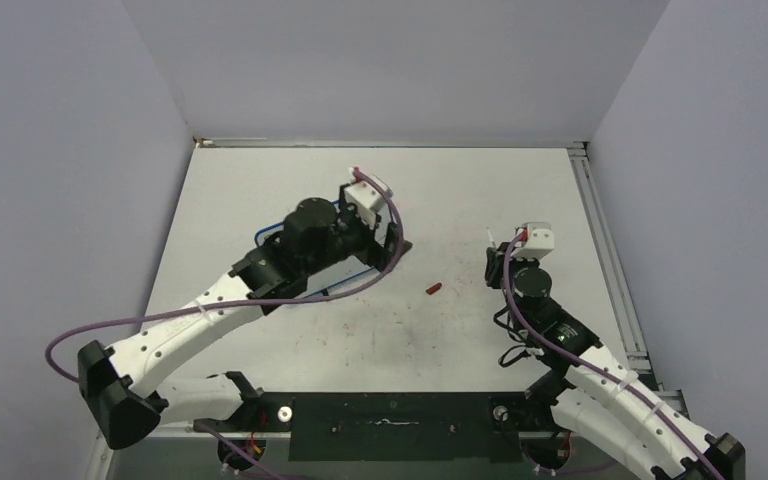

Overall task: Write a sentence on the whiteboard
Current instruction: Pick up the pen cap from the center of the board.

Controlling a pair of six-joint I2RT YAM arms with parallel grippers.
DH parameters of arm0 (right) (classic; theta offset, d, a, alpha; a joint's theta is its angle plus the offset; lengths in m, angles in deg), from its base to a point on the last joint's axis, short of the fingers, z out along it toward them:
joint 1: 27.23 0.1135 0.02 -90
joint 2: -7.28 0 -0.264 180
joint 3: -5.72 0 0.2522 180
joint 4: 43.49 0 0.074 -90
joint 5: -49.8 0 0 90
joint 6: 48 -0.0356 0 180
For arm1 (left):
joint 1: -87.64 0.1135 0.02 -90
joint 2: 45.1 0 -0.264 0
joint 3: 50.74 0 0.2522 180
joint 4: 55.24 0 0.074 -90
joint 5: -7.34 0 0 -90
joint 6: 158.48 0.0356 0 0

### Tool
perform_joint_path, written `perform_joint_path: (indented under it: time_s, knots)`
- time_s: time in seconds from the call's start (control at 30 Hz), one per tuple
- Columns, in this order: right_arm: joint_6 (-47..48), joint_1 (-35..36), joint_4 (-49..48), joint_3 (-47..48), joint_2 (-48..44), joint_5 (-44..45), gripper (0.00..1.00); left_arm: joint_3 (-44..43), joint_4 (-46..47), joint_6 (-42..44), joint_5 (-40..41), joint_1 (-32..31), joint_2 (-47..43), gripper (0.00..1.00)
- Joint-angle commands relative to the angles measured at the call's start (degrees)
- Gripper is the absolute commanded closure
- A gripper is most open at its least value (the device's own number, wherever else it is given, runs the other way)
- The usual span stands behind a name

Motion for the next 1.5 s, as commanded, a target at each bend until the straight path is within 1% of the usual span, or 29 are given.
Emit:
perform_joint_path:
  time_s: [0.0, 0.1, 0.2, 0.3, 0.4, 0.53, 0.7, 0.87, 0.93, 1.1, 1.17, 1.23, 1.47]
  knots:
    - [-3.7, -7.8, 0.9, -1.4, -1.8, -7.4, 0.95, 5.4, 6.4, -6.2, 5.8, -7.5, 7.1, 0.21]
    - [-5.4, -10.4, -0.2, -2.8, -3.4, -9.3, 0.95, 6.7, 12.0, -6.6, 3.9, -10.3, 13.7, 0.24]
    - [-6.3, -10.8, -0.4, -3.7, -5.0, -9.8, 0.95, 5.4, 14.3, -3.9, 3.1, -12.6, 20.0, 0.26]
    - [-5.7, -10.9, 1.0, -4.0, -6.9, -8.3, 0.95, 4.1, 14.7, -1.6, 2.5, -12.8, 25.8, 0.3]
    - [-4.6, -10.8, 2.3, -3.9, -9.0, -7.7, 0.95, 4.1, 17.0, -0.1, 2.5, -12.9, 29.6, 0.38]
    - [-4.1, -10.8, 3.2, -3.4, -10.7, -7.2, 0.95, 3.5, 19.2, 1.3, 3.5, -12.8, 34.5, 0.46]
    - [-3.6, -10.8, 2.8, -3.6, -10.7, -7.9, 0.95, 1.8, 21.1, 2.3, 4.7, -12.6, 39.3, 0.5]
    - [-3.3, -10.8, 2.6, -3.5, -10.7, -9.1, 0.95, 0.2, 21.4, 2.4, 7.3, -12.2, 42.4, 0.57]
    - [-3.3, -10.8, 2.3, -3.7, -11.0, -9.7, 0.95, 0.8, 22.7, 2.2, 7.4, -11.6, 42.9, 0.58]
    - [-2.9, -10.8, 2.3, -3.8, -11.3, -11.0, 0.95, 0.5, 22.1, 3.1, 6.8, -11.3, 44.7, 0.66]
    - [-2.8, -10.8, 2.6, -3.7, -11.4, -10.8, 0.95, 1.0, 22.5, 3.3, 6.4, -11.4, 44.9, 0.67]
    - [-2.6, -10.8, 2.8, -3.6, -11.5, -10.7, 0.95, 1.3, 22.5, 3.6, 6.3, -11.4, 45.1, 0.71]
    - [-2.6, -10.7, 2.9, -3.9, -11.9, -10.4, 0.95, 0.6, 21.4, 5.0, 6.8, -11.8, 47.0, 0.7]
